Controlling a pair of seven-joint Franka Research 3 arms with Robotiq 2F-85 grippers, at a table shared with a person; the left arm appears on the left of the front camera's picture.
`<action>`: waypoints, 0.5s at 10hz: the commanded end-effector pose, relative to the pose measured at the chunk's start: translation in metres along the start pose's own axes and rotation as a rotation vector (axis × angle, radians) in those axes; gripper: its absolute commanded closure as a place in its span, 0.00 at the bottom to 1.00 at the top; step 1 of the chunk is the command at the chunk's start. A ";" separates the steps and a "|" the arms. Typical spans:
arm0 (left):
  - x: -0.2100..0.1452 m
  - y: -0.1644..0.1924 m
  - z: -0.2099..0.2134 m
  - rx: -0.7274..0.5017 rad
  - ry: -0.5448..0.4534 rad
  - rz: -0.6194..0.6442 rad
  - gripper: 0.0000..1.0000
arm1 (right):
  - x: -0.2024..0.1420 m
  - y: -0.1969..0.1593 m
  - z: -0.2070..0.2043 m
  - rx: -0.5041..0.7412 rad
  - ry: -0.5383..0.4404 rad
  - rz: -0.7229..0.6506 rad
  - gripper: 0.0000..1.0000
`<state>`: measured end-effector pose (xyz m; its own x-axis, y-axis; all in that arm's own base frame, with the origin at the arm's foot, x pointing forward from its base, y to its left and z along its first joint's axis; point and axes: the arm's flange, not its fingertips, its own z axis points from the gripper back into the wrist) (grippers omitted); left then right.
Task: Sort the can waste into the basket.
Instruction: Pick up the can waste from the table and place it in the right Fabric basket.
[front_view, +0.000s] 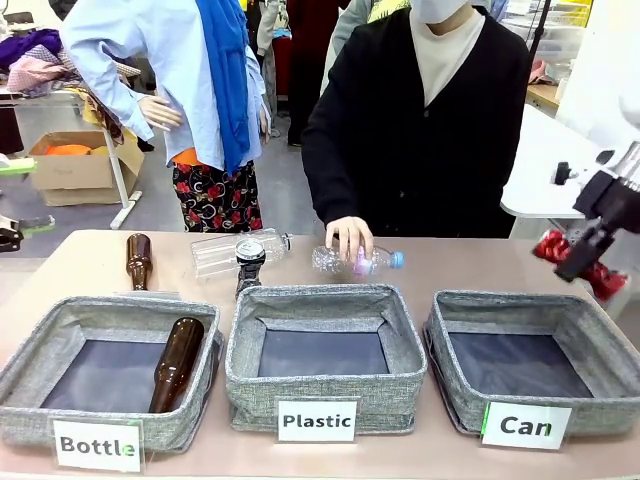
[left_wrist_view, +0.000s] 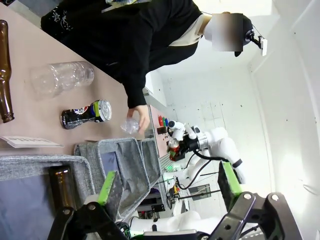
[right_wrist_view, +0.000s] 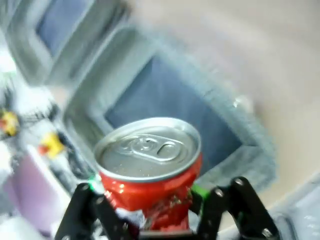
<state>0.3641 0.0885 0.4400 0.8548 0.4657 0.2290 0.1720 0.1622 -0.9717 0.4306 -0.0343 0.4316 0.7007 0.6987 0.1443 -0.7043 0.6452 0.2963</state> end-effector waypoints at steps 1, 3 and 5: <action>-0.001 0.000 0.001 -0.006 0.010 -0.010 0.00 | -0.011 0.034 -0.018 -0.146 0.046 0.185 1.00; -0.001 0.000 0.001 -0.006 0.010 -0.010 0.00 | -0.007 0.044 -0.030 -0.197 0.111 0.237 1.00; -0.001 0.000 0.001 -0.006 0.010 -0.010 0.00 | -0.003 0.045 -0.032 -0.192 0.107 0.246 1.00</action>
<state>0.3640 0.0885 0.4400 0.8549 0.4656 0.2290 0.1721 0.1620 -0.9717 0.3908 0.0074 0.4176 0.4981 0.8639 0.0749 -0.8659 0.4909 0.0960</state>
